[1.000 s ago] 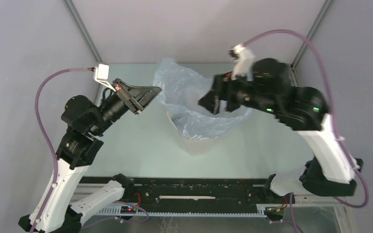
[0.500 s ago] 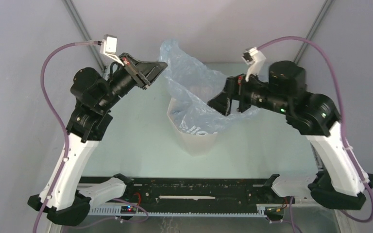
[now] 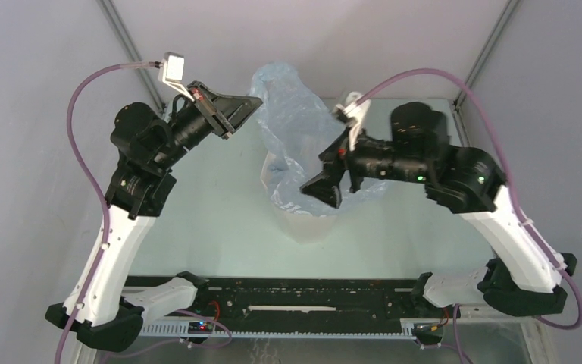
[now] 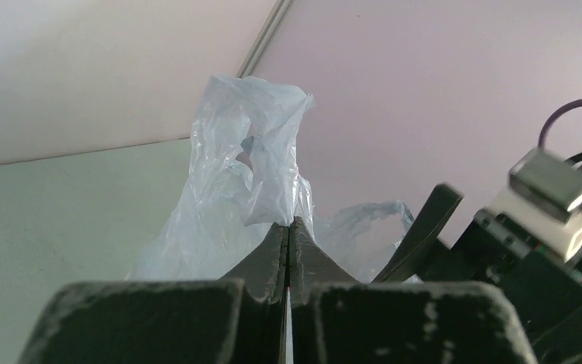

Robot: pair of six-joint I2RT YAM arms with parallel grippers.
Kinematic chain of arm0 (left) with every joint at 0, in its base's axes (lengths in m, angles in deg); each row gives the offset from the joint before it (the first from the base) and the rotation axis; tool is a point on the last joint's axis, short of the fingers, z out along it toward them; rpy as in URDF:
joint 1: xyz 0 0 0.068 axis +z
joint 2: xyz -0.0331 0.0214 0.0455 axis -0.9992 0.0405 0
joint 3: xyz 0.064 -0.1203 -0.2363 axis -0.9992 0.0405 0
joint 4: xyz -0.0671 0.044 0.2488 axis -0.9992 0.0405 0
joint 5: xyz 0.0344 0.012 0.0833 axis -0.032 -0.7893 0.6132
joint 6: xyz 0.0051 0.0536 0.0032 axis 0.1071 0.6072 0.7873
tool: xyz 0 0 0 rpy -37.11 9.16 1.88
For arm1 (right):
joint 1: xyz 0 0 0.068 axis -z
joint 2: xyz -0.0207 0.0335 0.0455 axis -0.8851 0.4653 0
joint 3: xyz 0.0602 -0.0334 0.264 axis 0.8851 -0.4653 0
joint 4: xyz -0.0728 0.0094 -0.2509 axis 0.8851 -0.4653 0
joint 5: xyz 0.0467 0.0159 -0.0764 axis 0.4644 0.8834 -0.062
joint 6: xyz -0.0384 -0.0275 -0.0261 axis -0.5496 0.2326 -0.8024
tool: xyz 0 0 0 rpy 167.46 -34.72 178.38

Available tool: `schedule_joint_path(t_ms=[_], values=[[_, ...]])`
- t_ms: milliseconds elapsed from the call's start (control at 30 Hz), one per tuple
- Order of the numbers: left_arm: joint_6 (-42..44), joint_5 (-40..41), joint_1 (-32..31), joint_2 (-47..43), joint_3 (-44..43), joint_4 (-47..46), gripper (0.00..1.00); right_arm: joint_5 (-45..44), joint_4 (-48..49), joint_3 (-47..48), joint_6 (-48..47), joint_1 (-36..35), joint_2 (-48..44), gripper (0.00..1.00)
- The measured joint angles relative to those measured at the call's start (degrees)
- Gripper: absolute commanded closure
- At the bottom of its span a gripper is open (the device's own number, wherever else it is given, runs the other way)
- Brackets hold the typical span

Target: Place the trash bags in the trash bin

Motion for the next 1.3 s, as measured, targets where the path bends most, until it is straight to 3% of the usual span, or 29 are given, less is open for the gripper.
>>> schedule_joint_path(t_ms=[167, 433, 533, 600, 733, 933, 1133, 1300], values=[[-0.2, -0.3, 0.0, 0.0, 0.0, -0.1, 1.0, -4.2, -0.3, -3.3, -5.2, -5.4, 3.8, 0.06], [-1.1, -0.9, 0.4, 0.0, 0.0, -1.3, 1.0, -23.3, 0.2, -5.7, -10.7, -10.2, 8.6, 0.59], [-1.1, -0.9, 0.7, -0.2, 0.5, -1.8, 1.0, -30.4, 2.9, -8.6, -12.5, -9.2, 8.7, 0.72], [-1.1, -0.9, 1.0, -1.1, 2.2, -2.2, 1.0, -33.4, 4.5, -9.9, -13.4, -8.3, 8.7, 0.74], [-1.0, 0.0, 1.4, -4.1, 6.9, -1.2, 1.0, -35.4, 7.5, -12.0, -14.0, -7.2, 9.4, 0.71], [-1.2, 2.8, 2.0, -11.8, 16.9, 0.9, 1.0, -28.5, 10.7, -18.6, -11.0, -7.0, 10.6, 0.6], [-2.5, 4.3, 2.1, -17.4, 23.5, 3.2, 1.0, -22.7, 5.3, -18.5, -4.5, -6.6, 11.4, 0.23], [-3.3, 4.8, 2.1, -18.5, 24.1, 3.7, 1.0, -20.1, 0.5, -6.9, 1.9, -5.9, 10.4, 0.09]])
